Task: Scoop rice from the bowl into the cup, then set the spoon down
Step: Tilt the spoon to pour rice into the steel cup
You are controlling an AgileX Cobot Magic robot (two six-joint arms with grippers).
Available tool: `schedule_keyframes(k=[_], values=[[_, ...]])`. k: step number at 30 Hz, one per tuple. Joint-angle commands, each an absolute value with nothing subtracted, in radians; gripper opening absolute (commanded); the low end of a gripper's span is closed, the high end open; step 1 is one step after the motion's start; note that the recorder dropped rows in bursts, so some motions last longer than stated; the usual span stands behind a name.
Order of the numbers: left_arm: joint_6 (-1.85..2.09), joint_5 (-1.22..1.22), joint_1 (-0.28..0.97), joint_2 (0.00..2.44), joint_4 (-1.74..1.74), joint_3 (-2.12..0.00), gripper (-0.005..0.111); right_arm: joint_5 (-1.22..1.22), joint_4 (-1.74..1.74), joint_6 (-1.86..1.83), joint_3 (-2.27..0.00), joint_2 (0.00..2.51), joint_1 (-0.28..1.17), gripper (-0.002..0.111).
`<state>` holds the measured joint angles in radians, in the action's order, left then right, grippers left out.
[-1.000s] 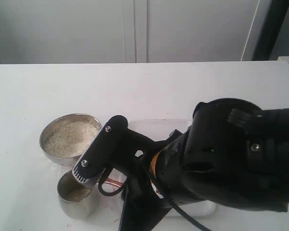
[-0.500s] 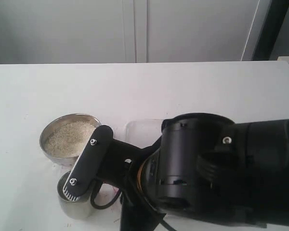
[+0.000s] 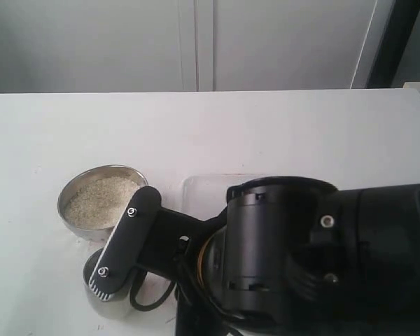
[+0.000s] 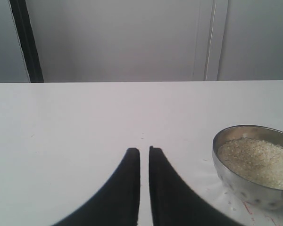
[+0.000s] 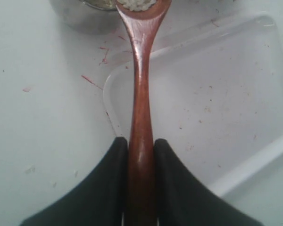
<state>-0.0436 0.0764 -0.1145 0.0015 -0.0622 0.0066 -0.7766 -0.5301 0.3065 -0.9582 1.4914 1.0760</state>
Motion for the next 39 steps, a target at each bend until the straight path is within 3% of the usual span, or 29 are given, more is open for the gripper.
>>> schedule_keyframes(k=[1,39], values=[[-0.049,0.081,-0.105,0.0,-0.067,0.0,0.014,-0.781,-0.543,0.316,-0.965,1.493,1.078,0.0],[-0.049,0.081,-0.105,0.0,-0.067,0.0,0.014,-0.832,-0.672,0.329,-0.966,1.493,1.147,0.0]])
